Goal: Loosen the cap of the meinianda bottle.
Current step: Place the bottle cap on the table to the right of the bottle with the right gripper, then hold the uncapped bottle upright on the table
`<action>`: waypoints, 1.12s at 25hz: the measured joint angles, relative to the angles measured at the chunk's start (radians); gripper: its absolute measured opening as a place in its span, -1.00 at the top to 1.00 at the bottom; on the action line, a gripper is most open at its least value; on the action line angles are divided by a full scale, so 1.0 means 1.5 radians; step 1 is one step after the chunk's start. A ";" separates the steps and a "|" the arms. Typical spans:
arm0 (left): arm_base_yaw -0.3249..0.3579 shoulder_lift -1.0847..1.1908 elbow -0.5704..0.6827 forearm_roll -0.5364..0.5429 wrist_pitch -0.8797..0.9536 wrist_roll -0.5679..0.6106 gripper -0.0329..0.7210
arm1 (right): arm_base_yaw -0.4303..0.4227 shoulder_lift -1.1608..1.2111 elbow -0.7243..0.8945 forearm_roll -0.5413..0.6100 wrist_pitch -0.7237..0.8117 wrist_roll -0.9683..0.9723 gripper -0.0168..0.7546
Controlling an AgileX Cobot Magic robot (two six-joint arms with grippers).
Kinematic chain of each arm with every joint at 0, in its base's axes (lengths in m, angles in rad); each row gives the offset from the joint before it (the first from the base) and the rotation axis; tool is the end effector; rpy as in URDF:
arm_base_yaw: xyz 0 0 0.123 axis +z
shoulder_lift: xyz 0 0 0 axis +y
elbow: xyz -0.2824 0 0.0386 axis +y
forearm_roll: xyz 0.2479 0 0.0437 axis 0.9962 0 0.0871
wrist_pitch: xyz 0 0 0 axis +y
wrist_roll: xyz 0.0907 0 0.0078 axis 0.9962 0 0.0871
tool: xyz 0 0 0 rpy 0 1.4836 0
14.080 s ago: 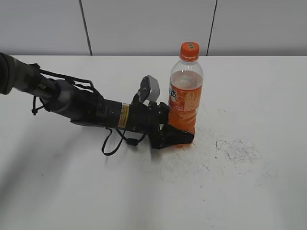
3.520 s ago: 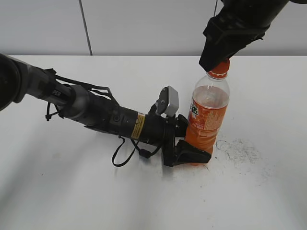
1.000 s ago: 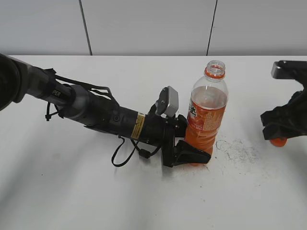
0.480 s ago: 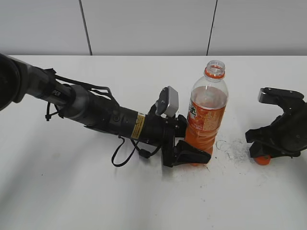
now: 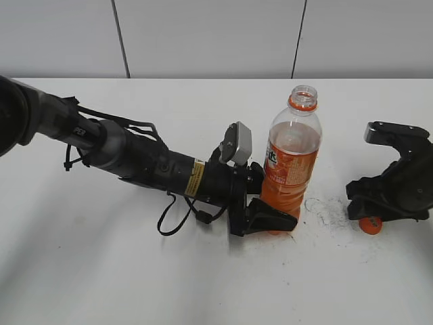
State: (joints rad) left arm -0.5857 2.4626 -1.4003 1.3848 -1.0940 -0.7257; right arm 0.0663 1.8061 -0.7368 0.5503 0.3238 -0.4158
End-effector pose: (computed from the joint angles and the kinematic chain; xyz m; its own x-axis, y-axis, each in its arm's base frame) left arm 0.3217 -0.3087 0.0488 -0.0643 0.3002 -0.9517 0.9859 -0.1288 -0.1072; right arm 0.2865 0.0343 0.1067 -0.9572 0.0459 -0.2857 -0.0100 0.9815 0.1913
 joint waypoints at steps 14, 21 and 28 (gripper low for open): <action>0.015 0.000 0.000 0.027 0.019 0.000 -0.85 | 0.000 -0.078 -0.006 0.000 0.039 -0.001 -0.38; 0.049 -0.006 0.000 0.095 0.016 -0.018 -0.87 | 0.000 -0.083 -0.006 0.000 0.042 -0.001 -0.38; 0.070 -0.020 0.000 0.162 0.008 -0.052 -0.82 | 0.000 -0.083 -0.006 0.000 0.044 -0.002 -0.38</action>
State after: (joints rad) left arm -0.4808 2.4331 -1.4003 1.6282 -1.0825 -0.8038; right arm 0.0663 1.6815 -0.7459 0.5503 0.3898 -0.4194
